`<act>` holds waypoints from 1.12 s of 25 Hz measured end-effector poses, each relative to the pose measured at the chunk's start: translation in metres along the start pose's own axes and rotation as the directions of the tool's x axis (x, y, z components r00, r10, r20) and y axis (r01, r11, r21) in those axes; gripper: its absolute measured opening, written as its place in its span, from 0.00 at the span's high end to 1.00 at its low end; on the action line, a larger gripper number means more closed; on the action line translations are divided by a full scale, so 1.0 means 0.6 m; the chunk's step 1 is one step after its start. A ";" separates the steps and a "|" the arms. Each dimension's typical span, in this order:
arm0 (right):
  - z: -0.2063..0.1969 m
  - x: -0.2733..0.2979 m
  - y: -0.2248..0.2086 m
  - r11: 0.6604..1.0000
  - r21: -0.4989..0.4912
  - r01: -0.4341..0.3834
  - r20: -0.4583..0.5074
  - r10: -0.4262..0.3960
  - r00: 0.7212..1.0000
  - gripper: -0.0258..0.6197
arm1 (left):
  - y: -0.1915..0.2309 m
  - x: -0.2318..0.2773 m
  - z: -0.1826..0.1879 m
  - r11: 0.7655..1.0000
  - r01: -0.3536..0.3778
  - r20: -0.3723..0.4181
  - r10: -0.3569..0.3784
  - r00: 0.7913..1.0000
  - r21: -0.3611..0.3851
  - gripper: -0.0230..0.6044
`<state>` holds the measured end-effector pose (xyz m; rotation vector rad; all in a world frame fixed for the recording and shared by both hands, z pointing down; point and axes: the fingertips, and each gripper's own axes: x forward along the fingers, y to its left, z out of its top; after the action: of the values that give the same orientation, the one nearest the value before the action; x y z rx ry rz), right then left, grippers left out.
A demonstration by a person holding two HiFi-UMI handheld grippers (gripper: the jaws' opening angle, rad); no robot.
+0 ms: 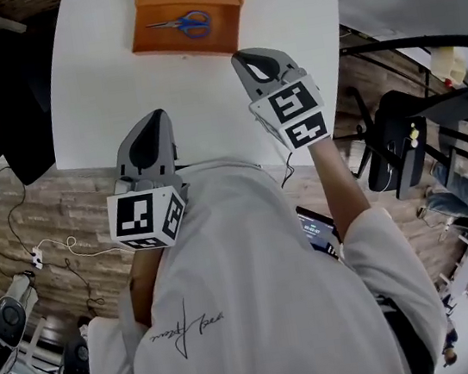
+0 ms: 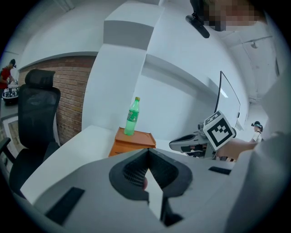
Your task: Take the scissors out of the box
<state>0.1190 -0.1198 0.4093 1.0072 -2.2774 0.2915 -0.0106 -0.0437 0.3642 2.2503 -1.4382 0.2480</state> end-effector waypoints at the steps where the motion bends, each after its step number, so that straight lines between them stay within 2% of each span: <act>1: 0.001 0.005 0.000 1.000 -0.009 -0.009 -0.006 0.009 1.000 0.94 | 0.003 0.001 0.000 1.000 -0.001 -0.002 0.001 1.000 -0.002 0.95; 5: 0.002 0.026 -0.001 0.998 -0.037 -0.054 -0.034 0.053 0.998 0.94 | 0.011 0.004 -0.003 1.000 -0.012 -0.012 0.011 1.000 -0.015 0.95; 18: 0.012 0.088 -0.023 0.983 -0.149 -0.109 -0.123 0.090 0.988 0.94 | 0.028 0.018 -0.008 0.999 -0.014 -0.039 0.012 0.999 -0.041 0.95; 28: 0.002 0.144 -0.022 0.963 -0.213 -0.165 -0.210 0.120 0.970 0.92 | 0.052 0.018 -0.015 0.996 -0.038 -0.053 0.034 0.998 -0.083 0.95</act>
<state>0.0838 -0.1806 0.4618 0.6669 -2.1491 0.1733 -0.0330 -0.0592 0.3847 2.1376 -1.4370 0.2506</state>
